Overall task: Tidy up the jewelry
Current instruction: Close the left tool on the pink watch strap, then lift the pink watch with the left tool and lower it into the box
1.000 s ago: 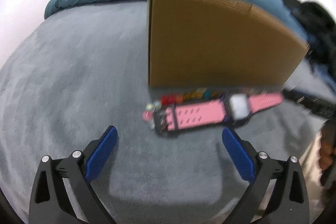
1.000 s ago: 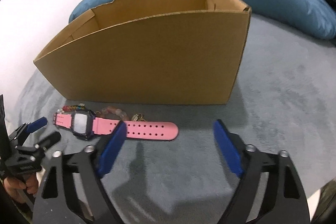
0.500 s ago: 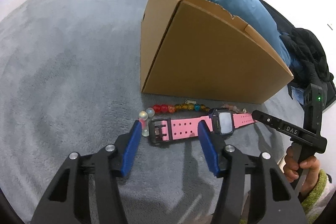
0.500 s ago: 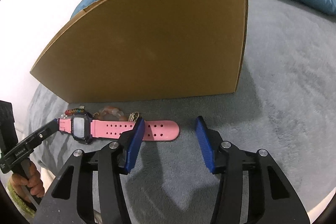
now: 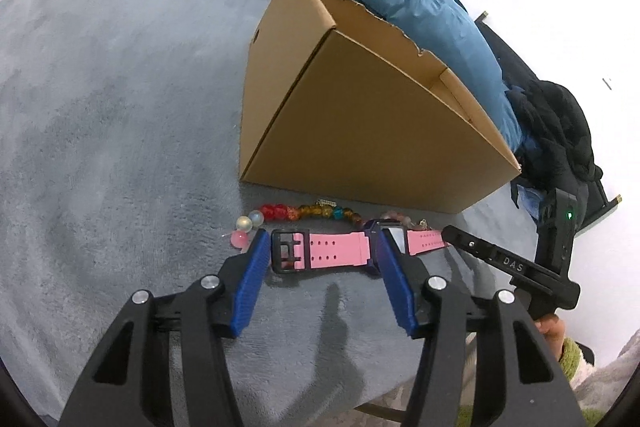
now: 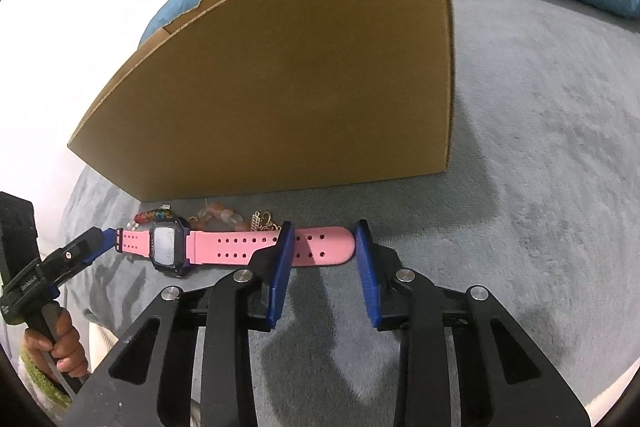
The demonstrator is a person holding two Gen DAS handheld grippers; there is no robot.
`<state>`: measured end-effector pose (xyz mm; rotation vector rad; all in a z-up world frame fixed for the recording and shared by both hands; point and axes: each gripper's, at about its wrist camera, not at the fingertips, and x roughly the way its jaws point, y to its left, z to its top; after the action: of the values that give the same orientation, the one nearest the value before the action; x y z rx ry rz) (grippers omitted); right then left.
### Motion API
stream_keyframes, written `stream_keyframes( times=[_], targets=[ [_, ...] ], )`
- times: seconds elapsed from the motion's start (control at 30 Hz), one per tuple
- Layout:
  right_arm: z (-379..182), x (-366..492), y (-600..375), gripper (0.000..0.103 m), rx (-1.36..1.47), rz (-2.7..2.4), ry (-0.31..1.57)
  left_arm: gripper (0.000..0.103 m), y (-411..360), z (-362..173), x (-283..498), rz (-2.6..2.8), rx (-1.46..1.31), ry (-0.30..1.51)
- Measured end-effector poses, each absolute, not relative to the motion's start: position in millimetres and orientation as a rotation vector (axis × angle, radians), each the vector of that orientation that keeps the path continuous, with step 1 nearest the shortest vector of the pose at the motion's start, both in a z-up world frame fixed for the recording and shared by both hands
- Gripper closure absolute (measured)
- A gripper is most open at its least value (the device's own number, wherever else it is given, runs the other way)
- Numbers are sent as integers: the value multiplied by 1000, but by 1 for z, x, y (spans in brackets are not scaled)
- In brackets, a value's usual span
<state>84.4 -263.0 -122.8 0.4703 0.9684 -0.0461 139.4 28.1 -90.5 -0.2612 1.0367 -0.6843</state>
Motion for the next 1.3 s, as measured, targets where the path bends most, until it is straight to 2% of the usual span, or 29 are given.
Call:
stream_keyframes(
  times=[0.13, 0.2, 0.33, 0.5, 0.67, 1.07, 1.3],
  targets=[
    [-123, 74, -267, 84, 485, -49, 964, 51, 33, -89, 140, -717, -326, 1042],
    [-121, 66, -271, 90, 496, -45, 960, 61, 36, -89, 139, -754, -377, 1053],
    [-119, 60, -272, 91, 489, -31, 957, 62, 30, -88, 131, -799, -362, 1054],
    [-114, 52, -282, 93, 494, -34, 944, 82, 17, -87, 128, -750, -263, 1060],
    [-107, 47, -282, 98, 477, -36, 928, 95, 13, -87, 132, -712, -229, 1060],
    [-67, 32, -265, 101, 369, 11, 845, 98, 5, -61, 113, -722, -164, 962],
    [-26, 8, -259, 101, 324, 18, 770, 98, 6, -20, 91, -773, -144, 864]
  ],
)
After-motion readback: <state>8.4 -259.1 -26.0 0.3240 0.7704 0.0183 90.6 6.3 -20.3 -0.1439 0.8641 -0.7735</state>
